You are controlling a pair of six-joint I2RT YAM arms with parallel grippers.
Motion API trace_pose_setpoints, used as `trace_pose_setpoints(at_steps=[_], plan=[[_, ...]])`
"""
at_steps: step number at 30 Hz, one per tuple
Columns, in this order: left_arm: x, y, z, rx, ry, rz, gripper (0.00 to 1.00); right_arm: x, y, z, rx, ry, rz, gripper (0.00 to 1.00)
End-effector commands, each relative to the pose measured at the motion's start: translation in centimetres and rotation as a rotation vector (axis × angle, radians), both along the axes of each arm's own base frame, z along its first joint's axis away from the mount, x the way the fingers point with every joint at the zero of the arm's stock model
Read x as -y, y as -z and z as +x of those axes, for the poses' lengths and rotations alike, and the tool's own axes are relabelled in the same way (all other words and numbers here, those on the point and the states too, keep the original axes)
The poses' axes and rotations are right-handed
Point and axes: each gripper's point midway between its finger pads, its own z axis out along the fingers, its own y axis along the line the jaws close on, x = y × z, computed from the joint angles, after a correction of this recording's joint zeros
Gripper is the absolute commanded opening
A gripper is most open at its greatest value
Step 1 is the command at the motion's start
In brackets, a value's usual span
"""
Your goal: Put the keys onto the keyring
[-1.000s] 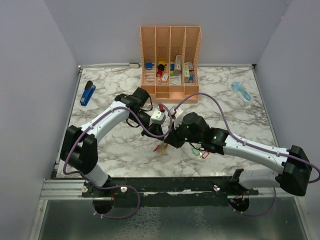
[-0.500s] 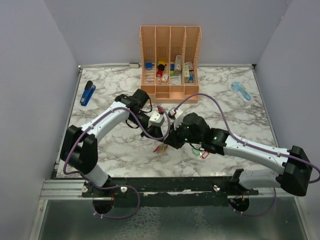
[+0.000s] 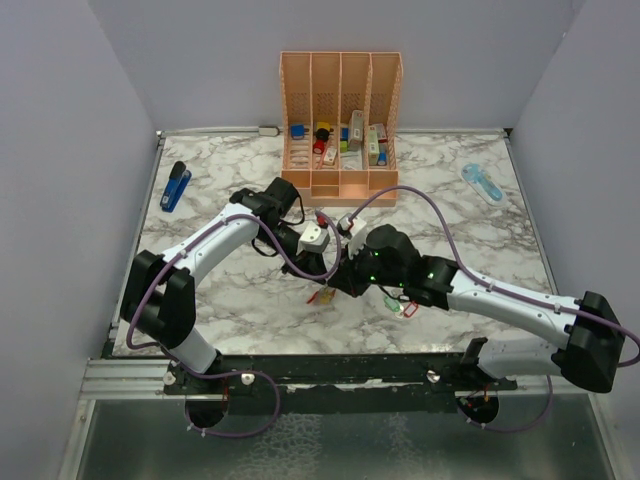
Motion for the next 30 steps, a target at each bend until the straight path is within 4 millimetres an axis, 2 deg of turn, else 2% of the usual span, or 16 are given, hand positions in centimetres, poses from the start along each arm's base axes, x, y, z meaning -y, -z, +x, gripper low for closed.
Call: trace_pose_setpoints(at_steps=[1, 13, 21, 30], plan=[[0.09, -0.26, 0.03, 0.009, 0.001, 0.0, 0.22, -0.77, -2.74, -0.03, 0.035, -0.015, 0.076, 0.01], [0.07, 0.34, -0.56, -0.014, 0.004, 0.0, 0.23, -1.36, -3.32, 0.16, 0.042, -0.023, 0.093, 0.01], [0.19, 0.41, -0.42, -0.012, 0.001, -0.003, 0.18, -1.21, -3.28, 0.14, 0.039, -0.017, 0.093, 0.01], [0.51, 0.27, -0.94, -0.042, 0.009, -0.021, 0.18, -1.27, -3.21, 0.24, 0.041, -0.012, 0.098, 0.01]])
